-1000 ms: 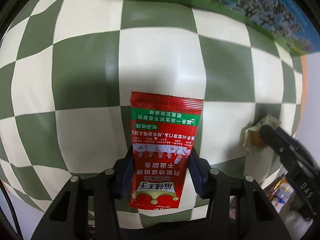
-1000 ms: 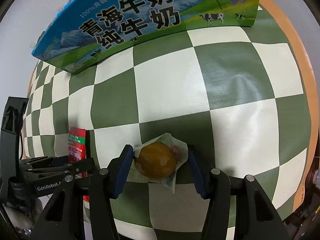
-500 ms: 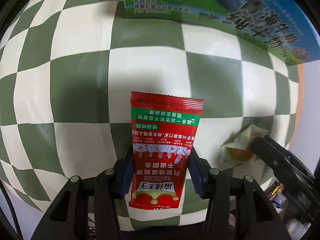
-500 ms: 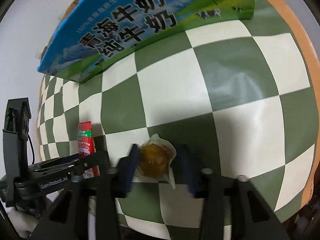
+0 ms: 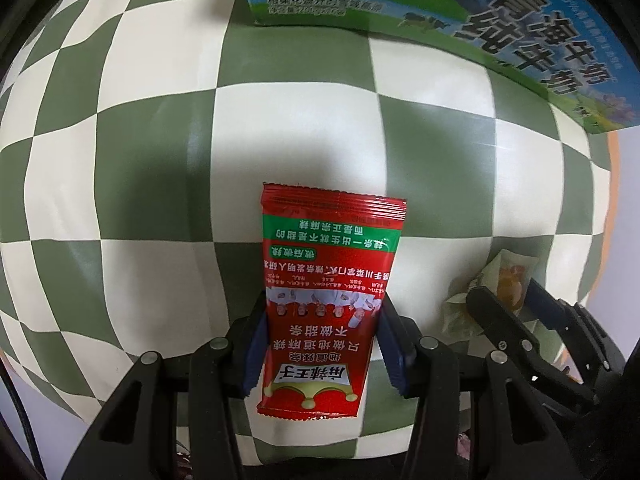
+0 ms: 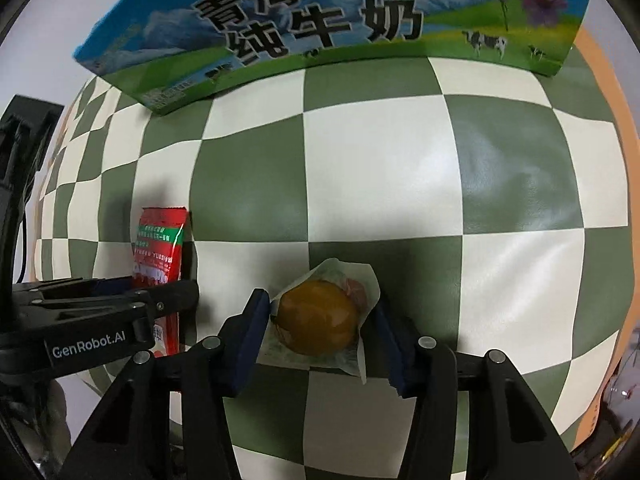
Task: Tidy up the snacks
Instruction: 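Lift the red sachet with left tool while right tool lifts the egg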
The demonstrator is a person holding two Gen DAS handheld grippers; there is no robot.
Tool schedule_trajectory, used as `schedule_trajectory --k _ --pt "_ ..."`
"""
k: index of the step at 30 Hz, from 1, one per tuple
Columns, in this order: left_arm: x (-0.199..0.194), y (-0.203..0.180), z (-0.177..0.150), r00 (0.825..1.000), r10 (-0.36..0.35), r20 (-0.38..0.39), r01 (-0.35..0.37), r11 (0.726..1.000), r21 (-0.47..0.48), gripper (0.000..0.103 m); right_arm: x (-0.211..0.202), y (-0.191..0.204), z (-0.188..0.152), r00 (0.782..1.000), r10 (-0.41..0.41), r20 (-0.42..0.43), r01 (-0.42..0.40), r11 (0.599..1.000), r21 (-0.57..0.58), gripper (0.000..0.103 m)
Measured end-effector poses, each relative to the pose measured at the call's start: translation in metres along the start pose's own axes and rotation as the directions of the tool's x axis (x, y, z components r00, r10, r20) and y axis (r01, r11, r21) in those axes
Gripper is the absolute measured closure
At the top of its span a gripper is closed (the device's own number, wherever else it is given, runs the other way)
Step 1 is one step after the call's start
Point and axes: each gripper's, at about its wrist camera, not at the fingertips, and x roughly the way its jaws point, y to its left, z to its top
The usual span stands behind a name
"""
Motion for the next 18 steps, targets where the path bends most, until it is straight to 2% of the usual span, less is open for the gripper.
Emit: schedule_trajectory --k 7,10,14,18 --pt "-0.029 -0.017 -0.007 0.999 -0.039 0.036 0.038 0.999 0.033 0.057 -0.021 -0.003 -0.008 0.998 0.048 0.036 -0.049 0.999 0.024 0.054" --pt "-0.045 -0.025 -0.007 0.997 -0.060 0.056 0.057 0.997 0.050 0.057 -0.035 -0.013 -0.007 0.996 0.073 0.050 -0.075 0.996 0.038 0.064" --pt "-0.068 -0.028 0.004 0.996 -0.044 0.073 0.038 0.996 0.074 0.057 -0.042 -0.022 0.001 0.995 0.084 0.043 -0.086 0.995 0.040 0.066" --pt "-0.057 -0.028 0.010 0.999 -0.037 0.034 0.035 0.998 0.059 0.057 -0.035 -0.042 0.003 0.984 0.177 0.011 -0.177 0.973 0.149 0.064"
